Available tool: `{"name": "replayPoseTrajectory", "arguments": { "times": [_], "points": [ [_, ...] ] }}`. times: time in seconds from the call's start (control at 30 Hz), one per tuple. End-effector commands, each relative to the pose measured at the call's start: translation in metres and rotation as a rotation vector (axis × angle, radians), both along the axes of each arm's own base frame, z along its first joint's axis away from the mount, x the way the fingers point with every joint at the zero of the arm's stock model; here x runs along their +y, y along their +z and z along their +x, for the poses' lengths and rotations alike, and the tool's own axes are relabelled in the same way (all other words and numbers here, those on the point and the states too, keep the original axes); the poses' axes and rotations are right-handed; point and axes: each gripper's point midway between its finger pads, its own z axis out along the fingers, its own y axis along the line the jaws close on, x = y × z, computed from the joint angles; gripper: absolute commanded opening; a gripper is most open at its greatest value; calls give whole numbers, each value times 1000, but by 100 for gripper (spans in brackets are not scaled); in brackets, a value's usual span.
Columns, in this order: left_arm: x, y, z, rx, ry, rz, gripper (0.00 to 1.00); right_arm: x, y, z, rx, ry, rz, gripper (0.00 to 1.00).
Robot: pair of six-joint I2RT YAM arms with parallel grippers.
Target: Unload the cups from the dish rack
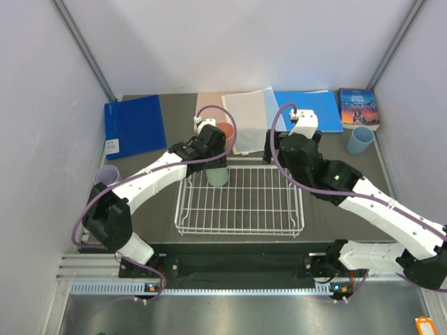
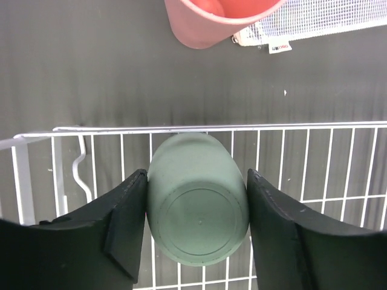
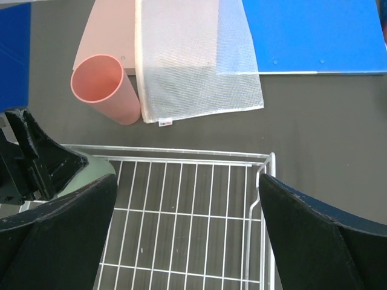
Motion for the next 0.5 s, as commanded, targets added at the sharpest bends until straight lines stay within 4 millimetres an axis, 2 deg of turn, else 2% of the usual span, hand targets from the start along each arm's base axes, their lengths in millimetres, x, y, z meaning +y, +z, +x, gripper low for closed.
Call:
{"name": "replayPoseTrajectory", "arguments": {
  "times": [0.0, 0.03, 0.07, 0.1, 0.23, 0.27, 0.37, 0.4, 0.43, 0.47],
  "points": [
    [5, 21, -2, -29, 22, -19, 11, -4, 6, 1, -16, -17, 39, 100],
    [6, 29, -3, -37, 30, -27, 0, -6, 8, 1, -22, -24, 44, 99],
    [8, 36, -6, -36, 34, -28, 0, -8, 10, 0, -27, -29, 48, 100],
    [8, 60, -5, -77, 37, -66, 0, -9, 11, 0, -29, -34, 56, 100],
    [7, 133, -12, -215, 53, -247, 0, -7, 8, 1, 3, -19, 147, 100],
    [1, 159, -22, -260, 5, -353, 0, -3, 7, 1, 1, -2, 180, 100],
    [-11, 196, -32, -324, -34, -553, 0, 7, 5, -4, 13, 56, 266, 100],
    [-23, 207, -38, -329, -100, -637, 0, 12, 11, -5, -5, 76, 304, 100],
    [-29, 214, -41, -328, -119, -704, 0, 18, 10, -9, 3, 121, 324, 100],
    [-33, 222, -48, -332, -160, -759, 0, 19, 19, -14, -20, 149, 359, 100]
  ]
}}
